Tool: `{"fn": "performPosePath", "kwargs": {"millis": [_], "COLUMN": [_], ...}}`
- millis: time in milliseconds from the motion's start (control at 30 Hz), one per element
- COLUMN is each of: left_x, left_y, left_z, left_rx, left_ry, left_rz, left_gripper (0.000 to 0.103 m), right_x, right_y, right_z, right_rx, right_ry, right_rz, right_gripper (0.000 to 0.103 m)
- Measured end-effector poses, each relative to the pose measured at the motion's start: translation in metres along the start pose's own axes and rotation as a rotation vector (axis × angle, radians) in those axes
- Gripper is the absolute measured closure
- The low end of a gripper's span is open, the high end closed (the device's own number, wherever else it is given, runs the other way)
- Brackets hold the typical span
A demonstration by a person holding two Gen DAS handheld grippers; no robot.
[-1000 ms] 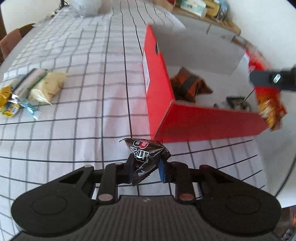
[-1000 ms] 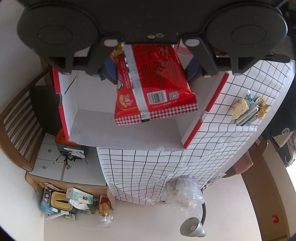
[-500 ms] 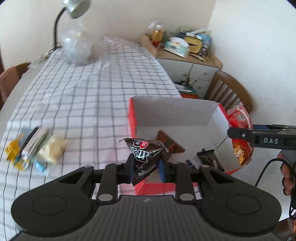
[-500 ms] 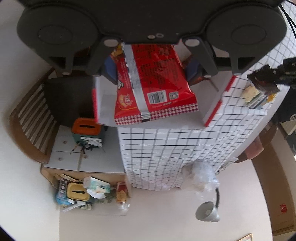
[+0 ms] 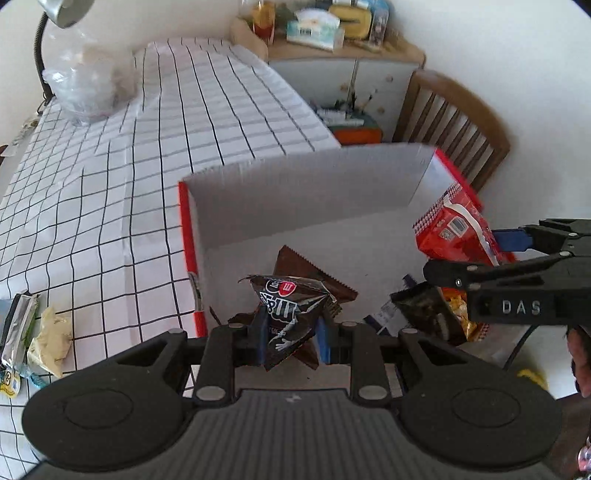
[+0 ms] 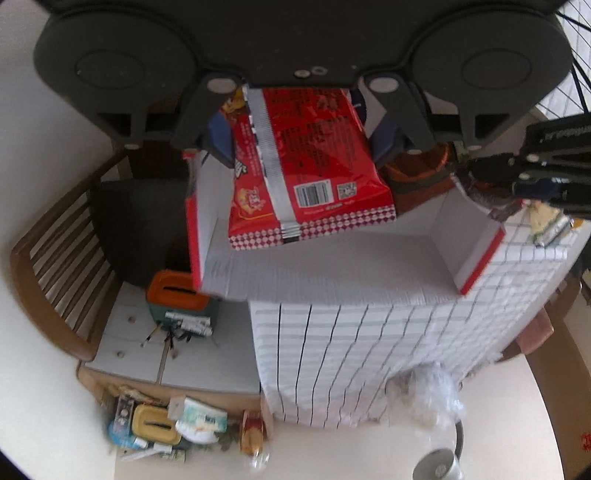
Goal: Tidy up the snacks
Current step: 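Carry the chip bag and chocolate wrapper into the red box and open both tools, then move both tools back from the box to the snacks on the table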
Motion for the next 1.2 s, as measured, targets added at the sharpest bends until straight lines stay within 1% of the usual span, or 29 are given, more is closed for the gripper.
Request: {"fn": "performPosePath", "kwargs": {"millis": [200,300,633,667,700,733,767,800,833,967,1067,1100,1200], "left_x": [-0.003,-0.003,-0.005,-0.005,-0.004,-0.005,-0.005,-0.005,-0.005,-0.006,-0.006,-0.006,-0.006], "left_y": [-0.029,-0.038,-0.044,-0.043,-0.042,-0.042,-0.04,-0.037,-0.034,-0.017,0.0,0.005,0.024], "left_z": [-0.007,-0.009,-0.012,-0.013,-0.013,-0.013,-0.012,-0.012,-0.012,-0.012,-0.011,-0.011,-0.009], "left_rx": [-0.054,-0.069,-0.076,-0.076,-0.076,-0.076,-0.074,-0.069,-0.063,-0.041,-0.024,-0.02,-0.005], "left_ry": [-0.048,-0.059,-0.059,-0.059,-0.059,-0.056,-0.052,-0.049,-0.045,-0.028,-0.015,-0.011,0.009], "left_rz": [0.057,0.075,0.075,0.071,0.067,0.063,0.058,0.05,0.038,0.001,-0.036,-0.049,-0.091], "left_gripper": [0.078,0.078,0.077,0.077,0.074,0.069,0.064,0.055,0.051,0.051,0.05,0.048,0.048], "right_x": [0.002,0.002,0.003,0.003,0.003,0.002,0.002,0.002,0.002,-0.001,-0.005,-0.006,-0.01], "right_y": [-0.028,-0.033,-0.032,-0.031,-0.03,-0.028,-0.026,-0.023,-0.02,-0.003,0.017,0.022,0.041], "right_z": [-0.001,0.001,0.0,0.0,-0.001,-0.002,-0.002,-0.003,-0.003,-0.001,0.002,0.003,0.009], "right_rx": [0.016,0.024,0.013,0.013,0.01,0.007,0.006,0.003,-0.001,-0.01,-0.025,-0.028,-0.041], "right_ry": [0.016,0.04,0.06,0.06,0.06,0.06,0.06,0.061,0.063,0.067,0.071,0.073,0.071], "right_rz": [0.064,0.077,0.073,0.07,0.067,0.061,0.053,0.042,0.034,-0.001,-0.048,-0.061,-0.102], "right_gripper": [0.029,0.029,0.028,0.028,0.025,0.021,0.019,0.018,0.018,0.018,0.014,0.014,0.013]}}
Point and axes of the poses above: each gripper's, at about its wrist camera, not at the fingertips, and y roughly against the way its jaws point, z to its left, x to its underside, the point moved 8 cm from there along -y, roughly the way its jaws point, and after that the axes turned 11 degrees about y, right-handed, at the moved point
